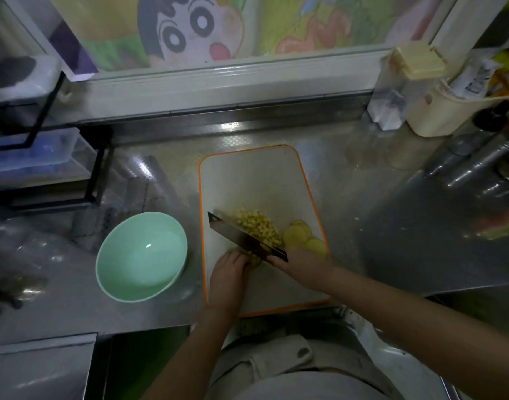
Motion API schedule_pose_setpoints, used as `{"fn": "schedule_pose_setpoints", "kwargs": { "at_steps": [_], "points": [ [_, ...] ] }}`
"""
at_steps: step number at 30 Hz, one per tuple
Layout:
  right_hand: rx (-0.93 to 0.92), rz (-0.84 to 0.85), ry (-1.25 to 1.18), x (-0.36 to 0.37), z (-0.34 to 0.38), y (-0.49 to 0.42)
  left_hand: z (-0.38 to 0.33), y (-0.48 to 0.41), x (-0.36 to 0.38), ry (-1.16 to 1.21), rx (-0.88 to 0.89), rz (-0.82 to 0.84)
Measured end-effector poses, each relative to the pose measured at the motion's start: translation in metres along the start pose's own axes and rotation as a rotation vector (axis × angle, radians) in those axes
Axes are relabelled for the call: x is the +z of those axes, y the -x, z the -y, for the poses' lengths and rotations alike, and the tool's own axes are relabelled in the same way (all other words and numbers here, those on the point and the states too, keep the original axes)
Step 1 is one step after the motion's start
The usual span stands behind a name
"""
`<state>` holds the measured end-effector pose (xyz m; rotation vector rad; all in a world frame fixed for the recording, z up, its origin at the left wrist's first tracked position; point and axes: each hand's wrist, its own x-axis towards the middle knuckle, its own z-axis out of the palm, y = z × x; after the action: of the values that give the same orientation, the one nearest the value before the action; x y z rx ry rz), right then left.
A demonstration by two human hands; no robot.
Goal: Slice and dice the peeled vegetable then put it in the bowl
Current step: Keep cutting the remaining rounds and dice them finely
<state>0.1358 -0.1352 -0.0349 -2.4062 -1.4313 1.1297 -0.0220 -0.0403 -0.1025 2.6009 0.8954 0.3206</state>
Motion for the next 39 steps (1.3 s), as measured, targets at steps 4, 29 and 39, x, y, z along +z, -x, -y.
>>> {"fn": "schedule_pose_setpoints", "kwargs": {
  "at_steps": [4,29,39],
  "points": [
    [-0.029,-0.048,0.062,0.005,0.000,-0.002,-0.001,0.001,-0.003,0.018,-0.017,-0.001],
    [0.020,-0.185,-0.104,0.031,-0.001,0.000,-0.007,0.001,-0.005,0.005,0.009,-0.035],
    [0.006,-0.072,-0.038,0.016,0.004,-0.002,-0.008,0.001,-0.006,0.033,-0.009,0.008]
  ]
}}
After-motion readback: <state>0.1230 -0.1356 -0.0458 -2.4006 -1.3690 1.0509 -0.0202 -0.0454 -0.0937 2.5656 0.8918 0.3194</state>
